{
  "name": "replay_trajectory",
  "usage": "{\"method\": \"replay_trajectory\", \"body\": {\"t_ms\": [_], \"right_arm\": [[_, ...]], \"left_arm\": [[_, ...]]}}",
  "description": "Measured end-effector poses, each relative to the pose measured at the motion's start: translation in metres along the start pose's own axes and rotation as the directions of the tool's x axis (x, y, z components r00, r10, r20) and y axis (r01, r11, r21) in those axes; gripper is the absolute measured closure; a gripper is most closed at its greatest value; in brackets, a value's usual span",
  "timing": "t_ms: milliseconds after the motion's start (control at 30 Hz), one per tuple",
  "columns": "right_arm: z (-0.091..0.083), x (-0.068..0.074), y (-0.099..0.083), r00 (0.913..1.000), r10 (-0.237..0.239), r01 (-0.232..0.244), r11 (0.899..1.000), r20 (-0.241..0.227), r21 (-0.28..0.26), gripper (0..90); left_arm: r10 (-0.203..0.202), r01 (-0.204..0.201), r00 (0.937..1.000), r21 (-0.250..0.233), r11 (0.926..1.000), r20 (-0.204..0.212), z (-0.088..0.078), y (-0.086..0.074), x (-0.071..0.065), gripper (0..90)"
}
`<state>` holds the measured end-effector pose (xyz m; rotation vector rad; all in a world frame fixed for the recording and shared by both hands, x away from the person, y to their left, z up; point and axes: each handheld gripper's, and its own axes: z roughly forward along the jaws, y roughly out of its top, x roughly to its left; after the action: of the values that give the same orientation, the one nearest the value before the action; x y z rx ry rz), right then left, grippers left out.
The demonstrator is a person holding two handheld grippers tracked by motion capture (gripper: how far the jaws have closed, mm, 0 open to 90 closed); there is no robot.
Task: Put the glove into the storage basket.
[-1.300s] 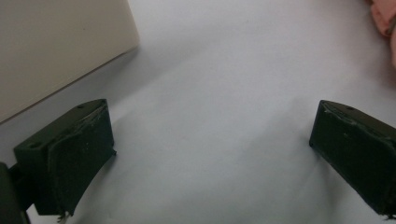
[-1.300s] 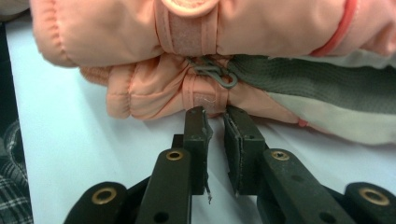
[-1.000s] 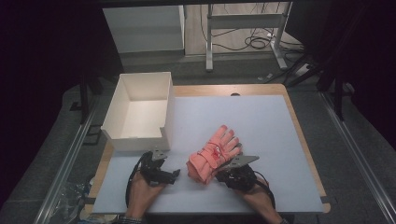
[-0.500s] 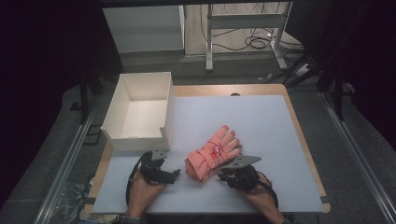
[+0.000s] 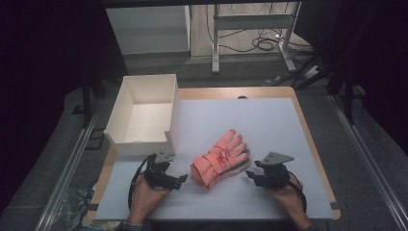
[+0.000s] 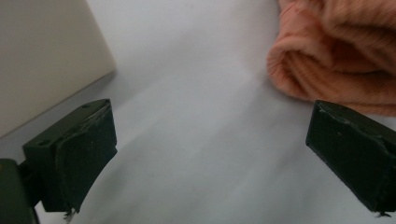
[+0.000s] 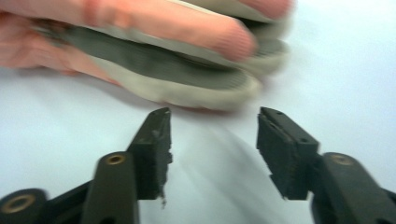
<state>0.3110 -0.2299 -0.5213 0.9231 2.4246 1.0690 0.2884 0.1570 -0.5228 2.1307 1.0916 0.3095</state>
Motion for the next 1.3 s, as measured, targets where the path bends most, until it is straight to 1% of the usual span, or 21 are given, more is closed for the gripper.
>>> {"method": "replay_trajectory", "body": {"t_ms": [133,167,267,333,367,433,533,667,833,900,967,1067,1133,1233,1300], "right_arm": [[-0.003,-0.021,-0.006,0.9976,0.020,-0.020,1.000,0.066,0.008,36.6],[-0.004,-0.027,-0.009,0.9958,0.034,-0.035,0.999,0.085,0.012,34.6],[-0.006,-0.039,-0.013,0.9917,0.060,-0.063,0.998,0.114,0.017,28.9],[-0.007,-0.047,-0.016,0.9886,0.067,-0.072,0.997,0.135,0.029,25.0],[-0.007,-0.049,-0.017,0.9880,0.071,-0.077,0.996,0.137,0.036,23.0],[-0.007,-0.056,-0.019,0.9866,0.101,-0.107,0.994,0.128,0.036,20.4],[-0.007,-0.059,-0.019,0.9858,0.102,-0.109,0.993,0.133,0.046,16.2],[-0.006,-0.059,-0.019,0.9859,0.105,-0.112,0.993,0.131,0.048,15.3],[-0.006,-0.059,-0.020,0.9857,0.109,-0.115,0.992,0.128,0.045,15.2],[-0.006,-0.059,-0.020,0.9856,0.109,-0.115,0.992,0.129,0.043,15.2],[-0.006,-0.059,-0.021,0.9856,0.109,-0.116,0.992,0.129,0.042,15.2],[-0.006,-0.059,-0.021,0.9855,0.109,-0.116,0.992,0.129,0.041,15.3],[-0.006,-0.059,-0.021,0.9856,0.108,-0.114,0.993,0.130,0.042,15.3],[-0.006,-0.059,-0.021,0.9856,0.108,-0.114,0.993,0.130,0.041,15.3],[-0.006,-0.059,-0.021,0.9856,0.108,-0.114,0.993,0.130,0.041,15.3]], "left_arm": [[0.025,-0.026,0.9995,0.011,0.9996,0.021,-0.011,0.010,-0.004,1.8],[0.028,-0.028,0.9992,0.009,0.9996,0.030,-0.013,0.011,-0.004,1.6],[0.030,-0.030,0.9975,0.005,0.9995,0.065,-0.020,0.016,-0.005,1.2],[0.039,-0.040,0.9968,0.007,0.9992,0.070,-0.024,0.020,-0.007,0.6],[0.044,-0.045,0.9961,0.006,0.9990,0.077,-0.026,0.023,-0.009,0.3],[0.053,-0.053,0.9942,0.002,0.9986,0.094,-0.029,0.028,-0.012,0.0],[0.075,-0.077,0.9912,0.007,0.9970,0.109,-0.033,0.037,-0.017,0.0],[0.096,-0.098,0.9858,0.009,0.9952,0.138,-0.034,0.050,-0.025,0.0],[0.107,-0.110,0.9814,0.010,0.9939,0.160,-0.027,0.066,-0.034,0.0],[0.121,-0.126,0.9800,0.019,0.9919,0.158,-0.022,0.073,-0.038,0.0],[0.133,-0.139,0.9758,0.022,0.9901,0.174,-0.016,0.079,-0.042,0.0],[0.150,-0.158,0.9715,0.031,0.9869,0.183,-0.005,0.089,-0.050,0.0],[0.162,-0.172,0.9692,0.039,0.9842,0.185,0.001,0.094,-0.055,0.0],[0.181,-0.194,0.9670,0.061,0.9791,0.180,0.015,0.101,-0.061,0.0],[0.194,-0.209,0.9671,0.079,0.9748,0.165,0.024,0.104,-0.065,0.0]]}}
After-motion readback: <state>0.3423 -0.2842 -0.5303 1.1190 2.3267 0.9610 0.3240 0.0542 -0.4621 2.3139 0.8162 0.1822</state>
